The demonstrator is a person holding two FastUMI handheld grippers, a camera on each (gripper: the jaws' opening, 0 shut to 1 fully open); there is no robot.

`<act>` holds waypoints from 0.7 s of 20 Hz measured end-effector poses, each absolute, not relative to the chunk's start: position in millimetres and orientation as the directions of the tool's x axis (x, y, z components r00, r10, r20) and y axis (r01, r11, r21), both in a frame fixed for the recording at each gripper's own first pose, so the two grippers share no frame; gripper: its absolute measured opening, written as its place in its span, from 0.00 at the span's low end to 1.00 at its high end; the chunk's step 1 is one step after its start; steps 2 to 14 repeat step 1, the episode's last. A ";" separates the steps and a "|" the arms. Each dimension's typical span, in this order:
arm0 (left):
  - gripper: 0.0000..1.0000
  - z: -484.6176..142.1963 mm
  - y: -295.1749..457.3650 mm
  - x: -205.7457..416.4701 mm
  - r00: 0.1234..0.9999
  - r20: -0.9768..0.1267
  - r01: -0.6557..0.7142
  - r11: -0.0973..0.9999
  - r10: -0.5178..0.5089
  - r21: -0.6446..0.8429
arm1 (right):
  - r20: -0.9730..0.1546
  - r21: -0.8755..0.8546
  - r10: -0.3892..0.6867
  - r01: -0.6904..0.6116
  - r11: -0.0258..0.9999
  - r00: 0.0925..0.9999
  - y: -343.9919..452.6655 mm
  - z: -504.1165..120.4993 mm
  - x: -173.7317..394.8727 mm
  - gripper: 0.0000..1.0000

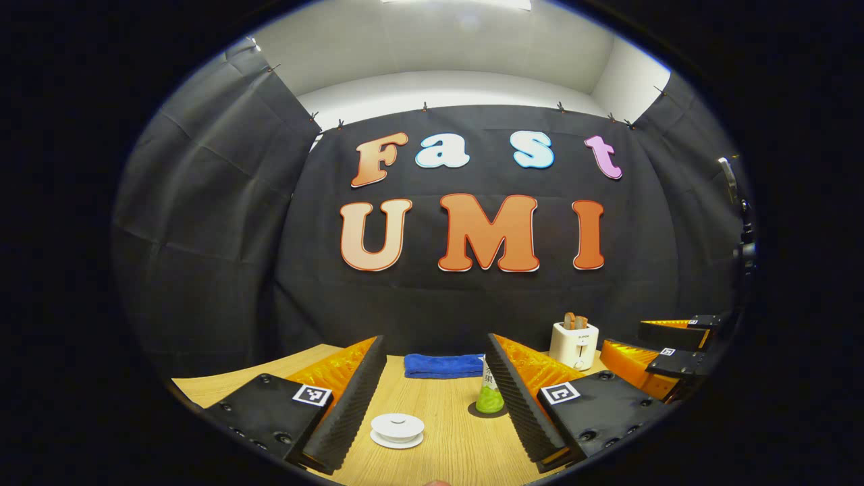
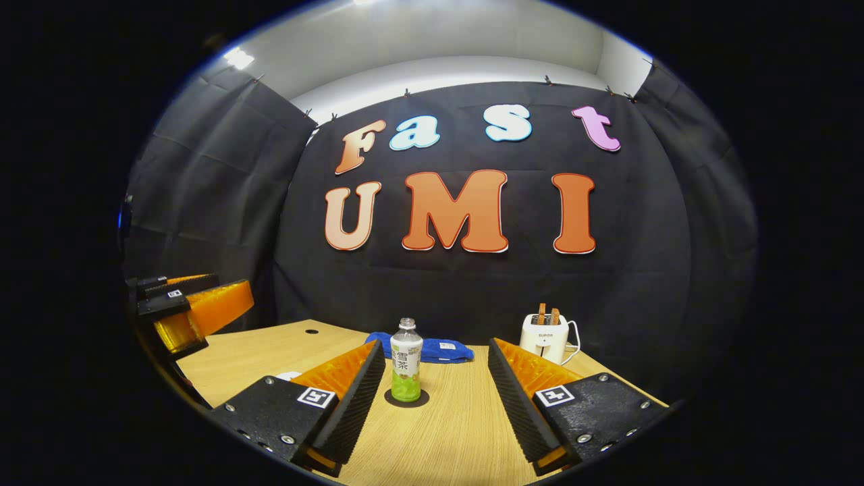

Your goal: Open the teacup lid with one hand, grasp the water bottle and pour water into the teacup with the other hand; after pouring, place the water bottle on the coaster and then close the teacup lid.

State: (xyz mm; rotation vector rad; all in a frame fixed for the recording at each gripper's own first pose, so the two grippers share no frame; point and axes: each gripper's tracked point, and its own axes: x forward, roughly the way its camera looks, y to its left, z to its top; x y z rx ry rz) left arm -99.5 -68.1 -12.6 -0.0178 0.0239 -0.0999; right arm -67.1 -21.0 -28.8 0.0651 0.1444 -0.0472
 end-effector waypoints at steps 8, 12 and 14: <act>0.93 -12.7 -67.1 -99.6 0.995 -0.026 0.096 0.995 -0.097 -0.014 | -0.144 0.060 -0.047 0.056 0.997 0.988 -23.1 -28.6 -67.4 0.92; 0.93 -12.7 -67.1 -99.6 0.995 -0.026 0.096 0.995 -0.097 -0.014 | -0.144 0.060 -0.047 0.056 0.997 0.988 -23.1 -28.6 -67.4 0.92; 0.93 -12.7 -67.1 -99.6 0.995 -0.026 0.096 0.995 -0.097 -0.014 | -0.144 0.060 -0.047 0.056 0.997 0.988 -23.1 -28.6 -67.4 0.92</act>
